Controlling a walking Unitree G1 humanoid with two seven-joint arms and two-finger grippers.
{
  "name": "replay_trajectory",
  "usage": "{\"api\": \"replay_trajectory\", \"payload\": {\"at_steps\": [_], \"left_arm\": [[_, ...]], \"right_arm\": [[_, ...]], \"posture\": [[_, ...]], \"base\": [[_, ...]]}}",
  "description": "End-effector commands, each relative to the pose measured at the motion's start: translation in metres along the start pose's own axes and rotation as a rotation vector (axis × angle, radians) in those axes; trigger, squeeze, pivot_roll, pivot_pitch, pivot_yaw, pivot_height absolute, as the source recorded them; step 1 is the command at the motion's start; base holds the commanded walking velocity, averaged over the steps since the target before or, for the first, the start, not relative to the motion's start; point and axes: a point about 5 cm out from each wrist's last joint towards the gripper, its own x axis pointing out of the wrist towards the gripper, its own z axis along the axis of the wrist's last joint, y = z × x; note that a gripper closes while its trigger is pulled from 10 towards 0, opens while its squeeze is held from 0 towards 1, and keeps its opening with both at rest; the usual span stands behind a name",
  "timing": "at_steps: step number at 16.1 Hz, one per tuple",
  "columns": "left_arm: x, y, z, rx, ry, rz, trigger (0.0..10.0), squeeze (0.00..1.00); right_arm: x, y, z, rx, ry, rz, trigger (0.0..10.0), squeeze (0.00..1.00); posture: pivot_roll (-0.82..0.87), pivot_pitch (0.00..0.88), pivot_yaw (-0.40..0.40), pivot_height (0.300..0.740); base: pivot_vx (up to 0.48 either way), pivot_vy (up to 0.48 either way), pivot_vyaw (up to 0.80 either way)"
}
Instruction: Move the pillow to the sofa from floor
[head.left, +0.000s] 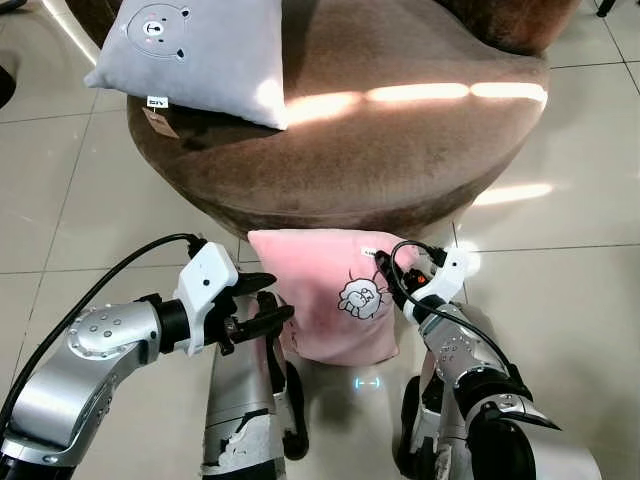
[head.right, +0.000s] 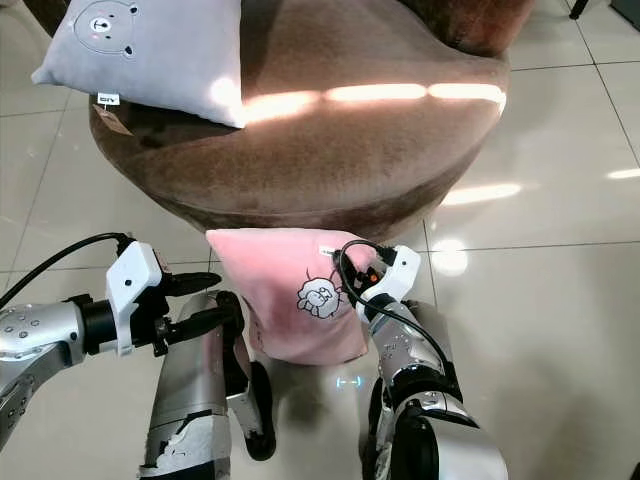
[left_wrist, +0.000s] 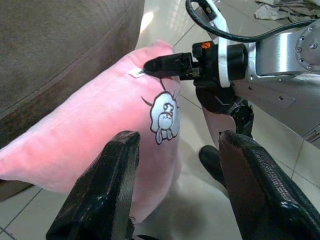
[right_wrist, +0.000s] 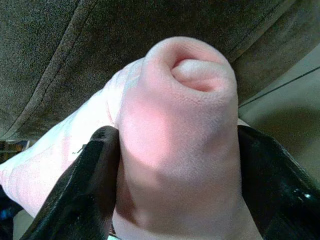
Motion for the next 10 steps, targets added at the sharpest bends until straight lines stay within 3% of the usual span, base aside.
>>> {"api": "replay_trajectory", "payload": {"at_steps": [1,10], "left_arm": [[-0.0017,-0.0039,-0.007,-0.006,0.03,-0.026,10.0,0.0],[-0.0045,-0.004,-0.0093,0.001,0.035,-0.016,10.0,0.0]], "right_arm": [[-0.0043,-0.0039,-0.012,0.001,0.03,-0.022,0.0,0.0],[-0.0035,-0.0009,-0.013,0.009,0.028,0.003,0.0,0.0]], "posture": [[0.23,0.33,0.156,0.492],[0.24,0.327,0.135,0.492]], "base": [[0.0,0.0,0.0],[0.0,0.0,0.0]]}}
